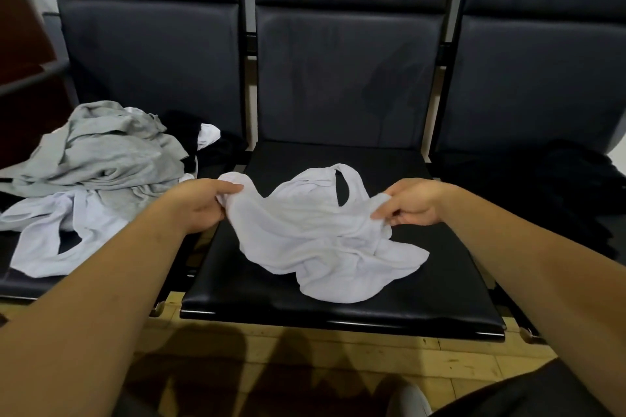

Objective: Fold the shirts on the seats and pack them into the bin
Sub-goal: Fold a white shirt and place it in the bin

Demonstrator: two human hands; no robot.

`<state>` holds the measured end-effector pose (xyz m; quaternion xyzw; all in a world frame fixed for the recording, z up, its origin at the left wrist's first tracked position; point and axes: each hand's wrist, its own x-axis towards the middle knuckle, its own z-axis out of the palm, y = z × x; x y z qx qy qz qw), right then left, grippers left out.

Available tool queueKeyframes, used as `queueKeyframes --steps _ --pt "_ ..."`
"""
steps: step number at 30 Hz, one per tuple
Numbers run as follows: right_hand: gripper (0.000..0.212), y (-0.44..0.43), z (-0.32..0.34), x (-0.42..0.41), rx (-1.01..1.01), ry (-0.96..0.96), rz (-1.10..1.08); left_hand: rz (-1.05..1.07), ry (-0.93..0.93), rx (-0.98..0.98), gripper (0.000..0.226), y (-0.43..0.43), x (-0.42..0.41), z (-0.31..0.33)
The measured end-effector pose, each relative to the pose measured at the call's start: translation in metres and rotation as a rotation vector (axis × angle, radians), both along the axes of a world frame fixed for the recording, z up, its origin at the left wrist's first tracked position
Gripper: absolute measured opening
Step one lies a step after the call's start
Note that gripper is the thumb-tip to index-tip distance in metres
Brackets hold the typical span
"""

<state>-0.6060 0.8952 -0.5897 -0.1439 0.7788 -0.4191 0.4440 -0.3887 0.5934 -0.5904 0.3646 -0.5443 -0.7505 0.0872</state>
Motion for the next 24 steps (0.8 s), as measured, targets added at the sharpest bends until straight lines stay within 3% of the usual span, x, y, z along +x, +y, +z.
queueKeyframes --steps 2,3,5,7,12,16,20,24 --pt "0.022 -0.001 -0.002 0.004 0.178 0.293 0.035 0.018 0.006 -0.051 0.059 -0.007 0.002 -0.005" --pt "0.025 0.0 -0.003 0.004 0.129 0.31 0.002 0.029 0.012 -0.083 0.052 -0.008 0.003 -0.007" --pt "0.033 0.003 -0.005 0.003 -0.172 0.076 -0.17 0.061 0.011 -0.137 0.038 -0.006 0.004 -0.009" --pt "0.036 0.007 0.001 0.002 -0.45 -0.119 -0.31 0.111 0.055 -0.074 0.043 -0.002 0.004 -0.006" --pt "0.038 0.014 0.022 -0.002 -0.747 -0.297 -0.481 0.188 0.216 0.032 0.036 0.005 -0.002 0.009" --pt "0.048 0.024 0.02 -0.002 -0.357 -0.339 -0.251 0.192 0.114 -0.008 0.044 0.005 -0.008 0.003" --pt "0.037 0.033 0.023 -0.005 -0.114 -0.295 -0.01 0.208 0.078 0.004 0.047 0.0 -0.01 -0.001" --pt "0.044 0.038 0.014 -0.006 0.018 -0.25 -0.044 0.065 0.092 0.039 0.032 0.009 -0.006 0.004"
